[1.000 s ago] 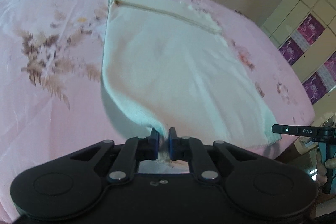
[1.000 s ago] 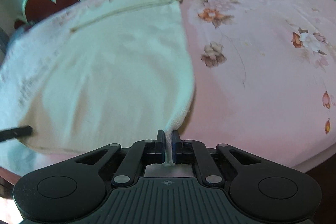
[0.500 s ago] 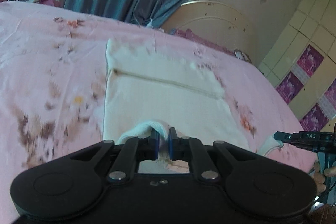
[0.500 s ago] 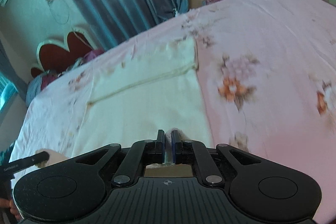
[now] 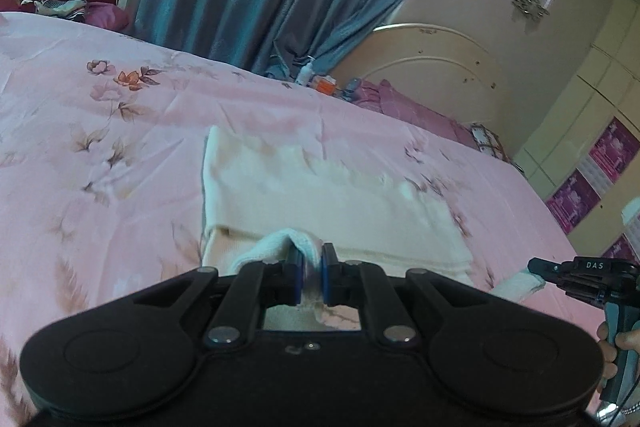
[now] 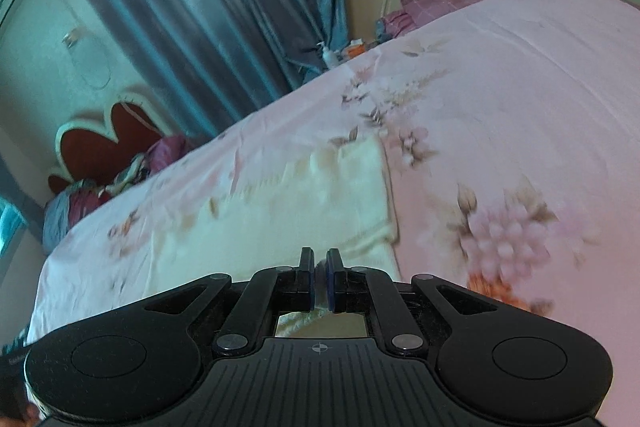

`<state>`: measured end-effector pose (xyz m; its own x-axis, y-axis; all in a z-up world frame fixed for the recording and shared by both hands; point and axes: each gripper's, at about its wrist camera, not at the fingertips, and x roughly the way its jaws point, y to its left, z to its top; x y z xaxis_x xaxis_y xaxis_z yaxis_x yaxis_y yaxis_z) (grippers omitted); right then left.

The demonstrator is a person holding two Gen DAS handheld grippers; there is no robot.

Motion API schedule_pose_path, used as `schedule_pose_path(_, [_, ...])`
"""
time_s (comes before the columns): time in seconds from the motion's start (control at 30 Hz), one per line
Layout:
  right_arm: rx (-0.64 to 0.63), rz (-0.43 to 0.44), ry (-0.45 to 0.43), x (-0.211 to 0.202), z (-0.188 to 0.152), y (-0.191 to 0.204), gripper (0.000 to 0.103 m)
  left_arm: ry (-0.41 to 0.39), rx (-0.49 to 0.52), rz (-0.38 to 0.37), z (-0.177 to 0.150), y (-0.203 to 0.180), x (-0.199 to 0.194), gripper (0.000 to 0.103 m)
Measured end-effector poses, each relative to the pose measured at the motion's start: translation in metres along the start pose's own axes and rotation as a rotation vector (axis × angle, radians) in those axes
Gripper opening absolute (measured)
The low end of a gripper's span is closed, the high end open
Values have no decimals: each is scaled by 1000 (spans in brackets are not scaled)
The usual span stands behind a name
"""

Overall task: Fold small clothes
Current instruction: 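Close both grippers on the hem and lift it toward the collar, then lay the held hem over the collar and open both grippers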

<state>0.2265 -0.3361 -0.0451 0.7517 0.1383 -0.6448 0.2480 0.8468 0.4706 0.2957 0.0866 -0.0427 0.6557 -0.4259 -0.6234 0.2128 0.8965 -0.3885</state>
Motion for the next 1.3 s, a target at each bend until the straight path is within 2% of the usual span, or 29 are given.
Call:
schedule_pose_path(0.37, [15, -46, 6, 75, 49, -9, 4, -5, -48, 57, 43, 13, 74, 9])
schedule_pose_path(0.57, [44, -67, 42, 121, 73, -19, 0, 39, -48, 105, 59, 19, 116, 9])
schedule_pose_path(0.73, [-13, -81, 63, 151, 85, -21, 0, 75, -34, 142, 65, 20, 146, 9])
schedule_pose_path(0.83, [-65, -64, 115, 162, 83, -21, 0, 128, -41, 149, 66, 24, 157, 20])
schedule_pose_path(0.87, [-75, -59, 133, 163, 81, -22, 4, 138, -41, 152, 66, 25, 157, 26])
schedule_pose_path(0.9, [-84, -53, 146, 164, 79, -24, 21, 144, -42, 151, 65, 26, 155, 31])
schedule_pose_path(0.93, [-91, -49, 151, 164, 76, -26, 38, 141, -41, 159, 65, 27, 152, 49])
schedule_pose_path(0.97, [-102, -51, 141, 162, 73, -27, 75, 129, -38, 171, 65, 27, 147, 74])
schedule_pose_path(1.0, [-119, -47, 118, 158, 70, -27, 81, 107, -27, 180, 65, 27, 141, 79])
schedule_pose_path(1.13, [-175, -28, 134, 156, 65, -23, 80, 90, 16, 166, 68, 34, 125, 79])
schedule_pose_path(1.27, [-269, -27, 166, 159, 57, -13, 56, 105, 61, 152, 69, 38, 126, 78])
schedule_pose_path(1.3, [-280, -30, 172, 161, 57, -12, 56, 108, 73, 143, 68, 38, 129, 77])
